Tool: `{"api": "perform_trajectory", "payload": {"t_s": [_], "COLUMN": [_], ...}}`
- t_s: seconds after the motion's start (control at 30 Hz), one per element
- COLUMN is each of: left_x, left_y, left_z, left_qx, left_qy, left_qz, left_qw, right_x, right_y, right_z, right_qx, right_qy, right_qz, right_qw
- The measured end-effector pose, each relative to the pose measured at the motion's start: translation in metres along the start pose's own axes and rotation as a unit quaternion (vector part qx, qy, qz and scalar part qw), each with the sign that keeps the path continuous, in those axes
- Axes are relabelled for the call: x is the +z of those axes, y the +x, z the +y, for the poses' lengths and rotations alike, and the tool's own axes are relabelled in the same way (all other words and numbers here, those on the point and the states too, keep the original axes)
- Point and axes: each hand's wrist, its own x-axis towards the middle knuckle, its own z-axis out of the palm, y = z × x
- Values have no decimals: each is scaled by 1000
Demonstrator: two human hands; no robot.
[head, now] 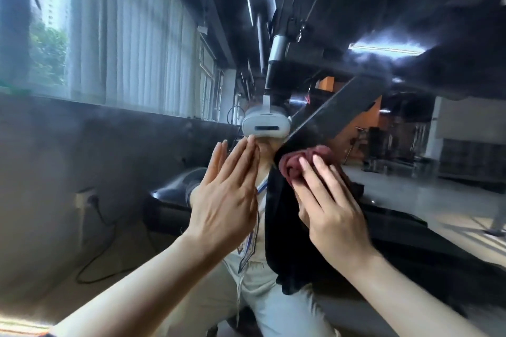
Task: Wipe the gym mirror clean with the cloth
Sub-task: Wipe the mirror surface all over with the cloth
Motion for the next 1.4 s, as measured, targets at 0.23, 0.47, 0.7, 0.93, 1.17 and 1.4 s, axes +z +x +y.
{"api": "perform_trajectory", "payload": {"t_s": [0.23,0.47,0.7,0.93,1.17,1.4], "left_x": [3,-2,-14,-8,-12,-13], "left_y": [-2,-12,-15,-12,17,47], "left_z": [-4,-37,-52,-52,-44,-34], "left_qx": [14,41,38,17,-40,5], "left_qy": [-1,-90,-81,-79,-99,-89], "left_qz": [25,44,45,37,53,71], "left_qw": [1000,994,995,996,993,994], "right_x": [8,-4,19,6,13,2], "right_y": [80,-16,84,-21,100,-1], "right_z": [-26,-23,-53,-28,-41,32], "right_qx": [39,0,18,-42,-5,-11], "right_qy": [10,-7,26,0,55,14], "right_qz": [47,-25,30,-38,17,8], "right_qw": [998,1000,999,998,998,1000]}}
